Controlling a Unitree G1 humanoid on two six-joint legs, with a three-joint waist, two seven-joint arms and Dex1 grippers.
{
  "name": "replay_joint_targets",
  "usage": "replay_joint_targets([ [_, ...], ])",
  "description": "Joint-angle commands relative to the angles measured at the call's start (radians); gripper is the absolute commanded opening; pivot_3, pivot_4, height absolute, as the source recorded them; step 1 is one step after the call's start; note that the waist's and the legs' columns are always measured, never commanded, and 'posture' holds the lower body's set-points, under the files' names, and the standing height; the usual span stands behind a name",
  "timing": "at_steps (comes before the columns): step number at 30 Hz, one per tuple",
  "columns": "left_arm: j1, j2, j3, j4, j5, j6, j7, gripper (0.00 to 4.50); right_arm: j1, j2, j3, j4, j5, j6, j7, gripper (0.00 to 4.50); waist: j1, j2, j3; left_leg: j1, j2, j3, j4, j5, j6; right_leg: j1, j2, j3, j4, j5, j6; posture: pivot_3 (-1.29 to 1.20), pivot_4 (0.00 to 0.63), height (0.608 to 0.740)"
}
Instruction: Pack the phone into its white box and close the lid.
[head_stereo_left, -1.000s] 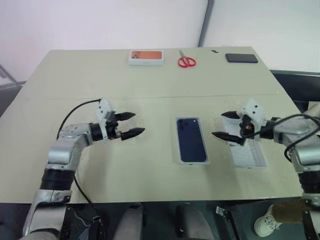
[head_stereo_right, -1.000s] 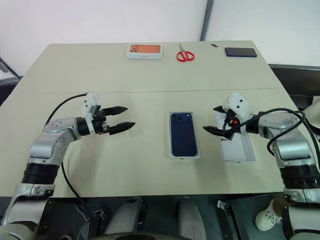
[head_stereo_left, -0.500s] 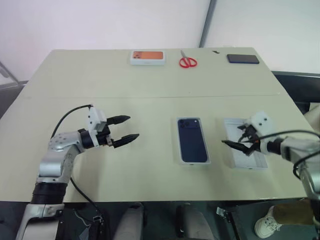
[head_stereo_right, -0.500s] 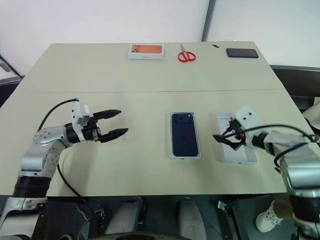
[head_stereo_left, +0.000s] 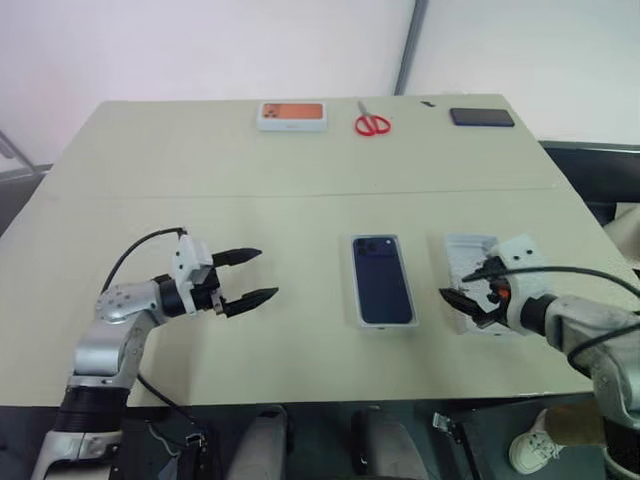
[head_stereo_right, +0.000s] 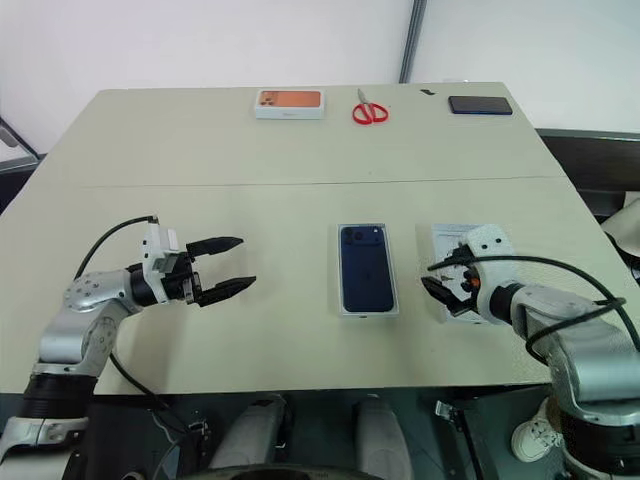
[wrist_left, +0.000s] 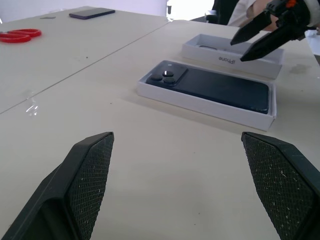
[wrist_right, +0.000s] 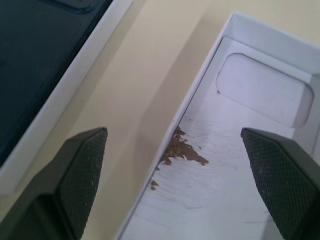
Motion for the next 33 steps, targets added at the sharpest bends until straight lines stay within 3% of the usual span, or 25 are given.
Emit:
replay_joint_targets([
  [1, 0.001, -0.004, -0.003, -0.045, -0.015, -0.02, 0.002, 4.29, -0.112, 0.028, -0.019, -0.025, 0.031, 0.17, -0.033, 4.47, -0.001, 0.0, 0.0, 0.0, 0.0, 0.0, 0.0, 0.0, 0.0, 0.0, 0.0, 0.0, 0.0, 0.0, 0.0, 0.0, 0.15, 0.74],
  [4, 0.003, -0.014, -0.009, -0.052, -0.012, -0.019, 0.011, 4.29, -0.17, 0.028, -0.023, 0.035, 0.067, 0.26, -0.048, 4.47, 0.002, 0.0, 0.0, 0.0, 0.0, 0.0, 0.0, 0.0, 0.0, 0.0, 0.0, 0.0, 0.0, 0.0, 0.0, 0.0, 0.15, 0.74],
  [16, 0.032, -0.034, -0.02, -0.075, 0.004, -0.034, 0.063, 4.29, -0.191, 0.027, 0.01, 0.132, 0.131, 0.263, -0.167, 4.47, -0.002, 0.0, 0.0, 0.0, 0.0, 0.001, 0.0, 0.0, 0.001, 0.0, 0.001, 0.0, 0.0, 0.0, 0.0, 0.0, 0.15, 0.74],
  [20, 0.034, -0.033, -0.026, -0.069, 0.006, -0.043, 0.073, 4.29, -0.2, 0.032, 0.028, 0.126, 0.144, 0.263, -0.187, 3.25, 0.0, 0.0, 0.0, -0.001, 0.0, 0.001, 0.0, 0.0, 0.001, 0.0, 0.0, 0.0, 0.0, 0.0, 0.0, 0.0, 0.15, 0.74],
  [26, 0.014, -0.029, -0.028, -0.042, 0.011, -0.05, 0.073, 4.29, -0.183, 0.04, 0.037, 0.123, 0.139, 0.263, -0.22, 0.05, 0.001, 0.0, 0.0, -0.001, 0.0, 0.001, 0.0, 0.0, 0.001, 0.0, 0.0, 0.0, 0.0, 0.0, 0.0, 0.0, 0.15, 0.74],
  [33, 0.012, -0.031, -0.033, -0.039, 0.013, -0.048, 0.077, 4.29, -0.22, 0.108, -0.005, 0.134, 0.142, 0.263, -0.265, 0.05, -0.004, 0.0, 0.0, 0.0, 0.0, 0.001, 0.0, 0.0, 0.001, 0.0, 0.001, 0.0, 0.0, 0.0, 0.0, 0.0, 0.15, 0.74],
])
